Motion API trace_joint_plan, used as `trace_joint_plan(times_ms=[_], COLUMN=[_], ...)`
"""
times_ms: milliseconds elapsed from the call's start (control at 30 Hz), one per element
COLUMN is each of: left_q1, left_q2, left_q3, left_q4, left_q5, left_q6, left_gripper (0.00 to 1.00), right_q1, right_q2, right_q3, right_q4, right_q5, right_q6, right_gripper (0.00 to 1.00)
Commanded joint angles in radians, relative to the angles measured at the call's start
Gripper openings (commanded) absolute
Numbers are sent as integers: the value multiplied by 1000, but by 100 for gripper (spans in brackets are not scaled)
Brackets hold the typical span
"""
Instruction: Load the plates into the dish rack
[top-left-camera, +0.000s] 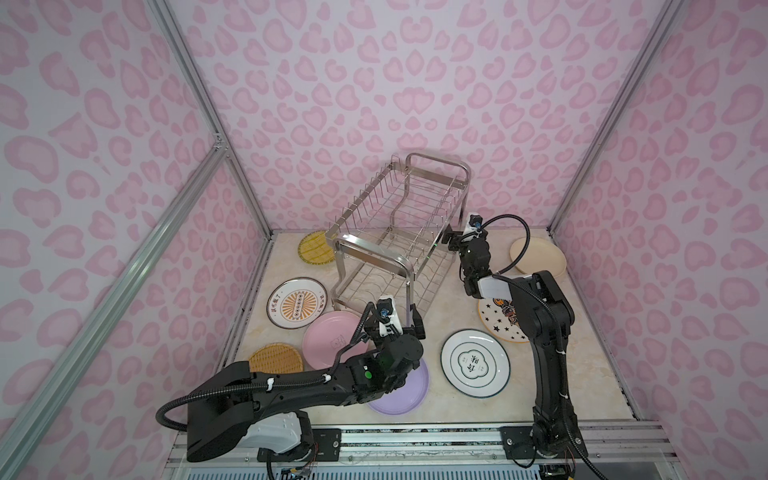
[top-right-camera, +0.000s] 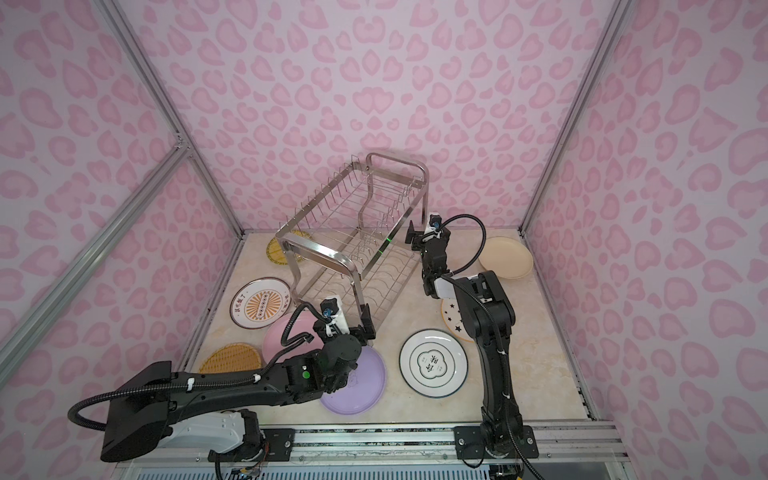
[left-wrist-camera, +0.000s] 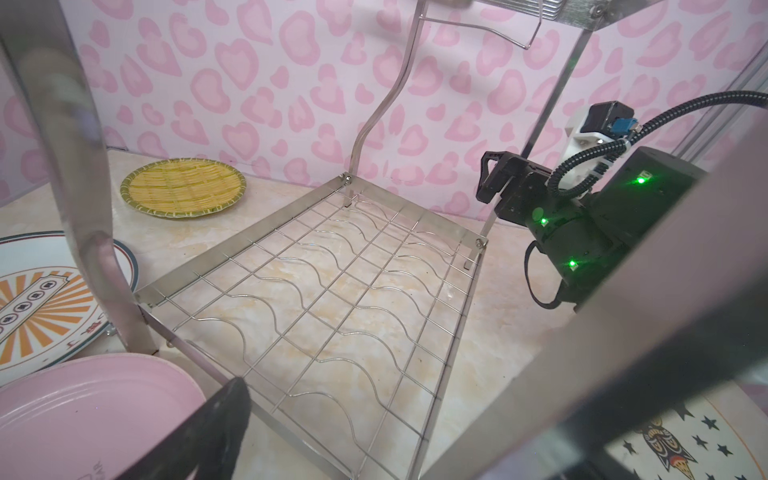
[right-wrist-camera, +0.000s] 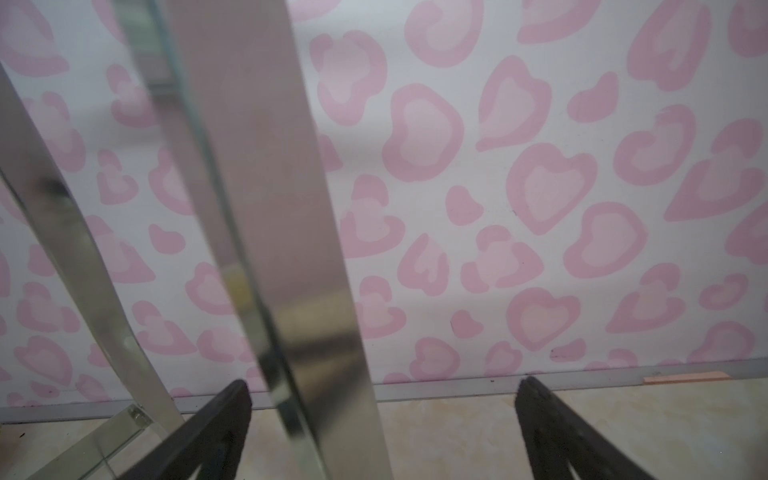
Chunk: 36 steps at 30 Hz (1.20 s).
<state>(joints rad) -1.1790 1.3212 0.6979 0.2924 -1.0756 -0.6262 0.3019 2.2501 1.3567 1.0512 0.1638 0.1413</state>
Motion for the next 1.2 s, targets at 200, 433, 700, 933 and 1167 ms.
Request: trace_joint_plan(times_ms=[200, 433, 700, 933, 1167], left_q1=[59, 74, 117, 243, 384], left_q2=[-21, -28, -41, -40, -9], left_q3=[-3, -15, -21, -31, -20], left_q4=[-256, -279, -316, -291, -229], left_q5=[-52, -31, 2, 136, 269], left_q6=[-225, -234, -248, -211, -151], left_gripper=[97, 97, 97, 97, 97], right_q1=[-27, -65, -55, -79, -82], right_q2=[-3, -59, -135, -201, -273], right_q3=[-21, -93, -221, -372, -457], right_q4=[34, 73, 145, 231, 253], right_q5=[135, 193, 240, 253, 243], right_q6=[17, 37, 36, 73, 81], right_gripper=[100, 100, 100, 99, 98])
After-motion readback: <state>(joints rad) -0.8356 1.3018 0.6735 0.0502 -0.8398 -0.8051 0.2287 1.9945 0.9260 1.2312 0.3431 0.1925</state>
